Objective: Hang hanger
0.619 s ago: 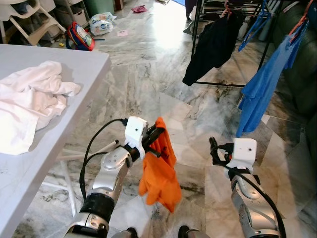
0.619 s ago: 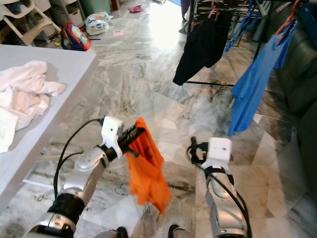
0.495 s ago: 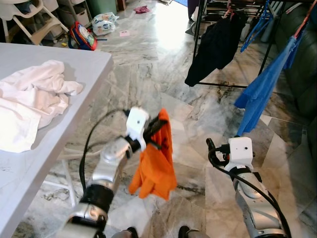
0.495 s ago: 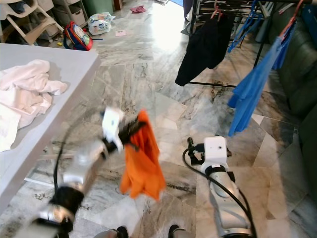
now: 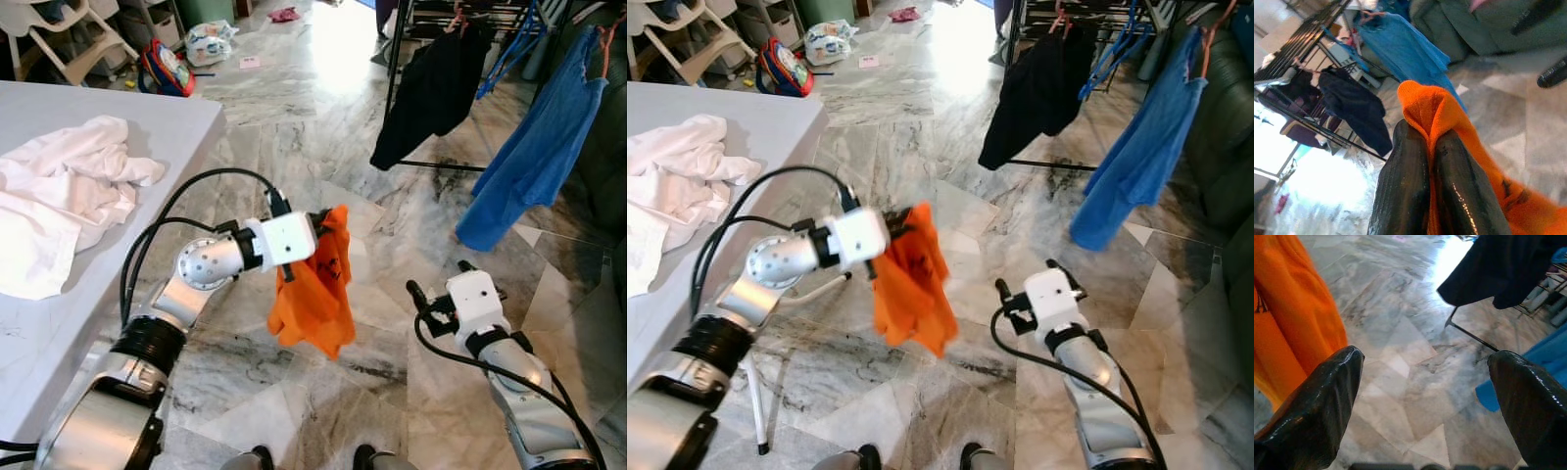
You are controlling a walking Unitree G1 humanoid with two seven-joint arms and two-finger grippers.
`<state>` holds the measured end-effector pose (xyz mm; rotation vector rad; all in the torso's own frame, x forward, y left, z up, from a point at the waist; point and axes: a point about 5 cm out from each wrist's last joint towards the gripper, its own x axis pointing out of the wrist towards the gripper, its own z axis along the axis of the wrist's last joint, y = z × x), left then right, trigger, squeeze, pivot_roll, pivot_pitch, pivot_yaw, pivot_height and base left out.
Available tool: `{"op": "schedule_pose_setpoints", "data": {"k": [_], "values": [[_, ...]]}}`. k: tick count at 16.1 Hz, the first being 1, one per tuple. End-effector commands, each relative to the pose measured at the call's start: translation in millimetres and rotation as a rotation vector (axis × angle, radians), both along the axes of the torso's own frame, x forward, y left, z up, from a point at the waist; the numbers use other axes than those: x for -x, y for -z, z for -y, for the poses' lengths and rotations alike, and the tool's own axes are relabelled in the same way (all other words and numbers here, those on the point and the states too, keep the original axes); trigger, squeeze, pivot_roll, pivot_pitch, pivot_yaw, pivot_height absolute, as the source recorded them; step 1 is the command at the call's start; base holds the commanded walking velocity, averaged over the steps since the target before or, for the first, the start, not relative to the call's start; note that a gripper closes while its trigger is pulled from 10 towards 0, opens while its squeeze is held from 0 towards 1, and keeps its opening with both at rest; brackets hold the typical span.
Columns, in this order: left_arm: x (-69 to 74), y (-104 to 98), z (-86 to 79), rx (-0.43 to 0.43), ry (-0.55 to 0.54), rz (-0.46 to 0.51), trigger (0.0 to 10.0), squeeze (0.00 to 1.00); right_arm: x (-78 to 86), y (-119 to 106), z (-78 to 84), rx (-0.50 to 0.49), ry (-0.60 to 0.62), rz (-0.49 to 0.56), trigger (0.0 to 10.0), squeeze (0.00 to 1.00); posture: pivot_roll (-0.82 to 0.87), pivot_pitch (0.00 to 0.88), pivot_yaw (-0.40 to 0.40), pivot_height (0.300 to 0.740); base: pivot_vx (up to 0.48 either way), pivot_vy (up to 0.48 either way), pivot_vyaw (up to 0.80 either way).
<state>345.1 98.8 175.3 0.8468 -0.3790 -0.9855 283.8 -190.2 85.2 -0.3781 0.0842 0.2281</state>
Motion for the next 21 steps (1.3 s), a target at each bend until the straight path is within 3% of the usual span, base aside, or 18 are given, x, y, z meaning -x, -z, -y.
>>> {"op": "schedule_pose_setpoints", "data": {"k": [1,4,6,11,15,16,17,18,19,20,21], "values": [[-1.5,-7,0.2,-0.030,0.015,0.058,10.0,0.00,5.6,9,-8.8,0.010,-0.044,-0.031,10.0,0.00,-0.01,0.188,0.061,0.740,0.000,0.000,0.00],[-8.9,-19,-7.9,-0.047,-0.051,0.192,10.0,0.00,10.0,17,-21.7,0.037,-0.118,-0.057,10.0,0.00,0.00,0.190,0.060,0.740,0.000,0.000,0.00],[-21.2,-36,-16.4,-0.036,-0.199,0.352,10.0,0.00,9.6,18,-25.3,0.051,-0.132,-0.057,10.0,0.00,0.00,0.189,0.059,0.740,0.000,0.000,0.00],[-32.4,-60,-28.1,0.023,-0.389,0.576,10.0,0.00,11.3,21,-38.8,0.046,-0.167,-0.062,10.0,0.00,0.00,0.189,0.061,0.740,0.000,0.000,0.00],[-35.5,-33,-31.8,0.309,-0.482,0.229,10.0,0.00,13.5,24,-41.3,-0.024,-0.118,-0.061,10.0,0.00,-0.01,0.187,0.065,0.740,0.000,0.000,0.00],[-35.5,-33,-31.8,0.309,-0.482,0.229,10.0,0.00,13.5,24,-41.3,-0.024,-0.118,-0.061,10.0,0.00,-0.01,0.187,0.065,0.740,0.000,0.000,0.00],[-28.5,-2,-30.1,0.377,-0.516,0.078,10.0,0.00,10.1,18,-32.6,-0.152,0.046,-0.017,10.0,0.00,-0.01,0.182,0.063,0.740,0.000,0.000,0.00],[-23.9,11,-27.9,0.399,-0.518,0.015,10.0,0.00,9.3,16,-28.8,-0.208,0.114,-0.002,10.0,0.00,-0.01,0.179,0.061,0.740,0.000,0.000,0.00],[-13.0,31,-15.0,0.408,-0.443,-0.103,10.0,0.00,8.1,13,-26.6,-0.271,0.174,0.007,10.0,0.00,-0.01,0.173,0.053,0.740,0.000,0.000,0.00],[-3.2,42,-0.1,0.371,-0.328,-0.186,10.0,0.00,5.8,12,-28.0,-0.262,0.163,0.011,10.0,0.00,-0.01,0.169,0.050,0.740,0.000,0.000,0.00],[-6.0,44,0.9,0.334,-0.338,-0.190,10.0,0.00,2.0,10,-27.9,-0.249,0.148,0.016,10.0,0.00,-0.01,0.166,0.046,0.740,0.000,0.000,0.00]]}}
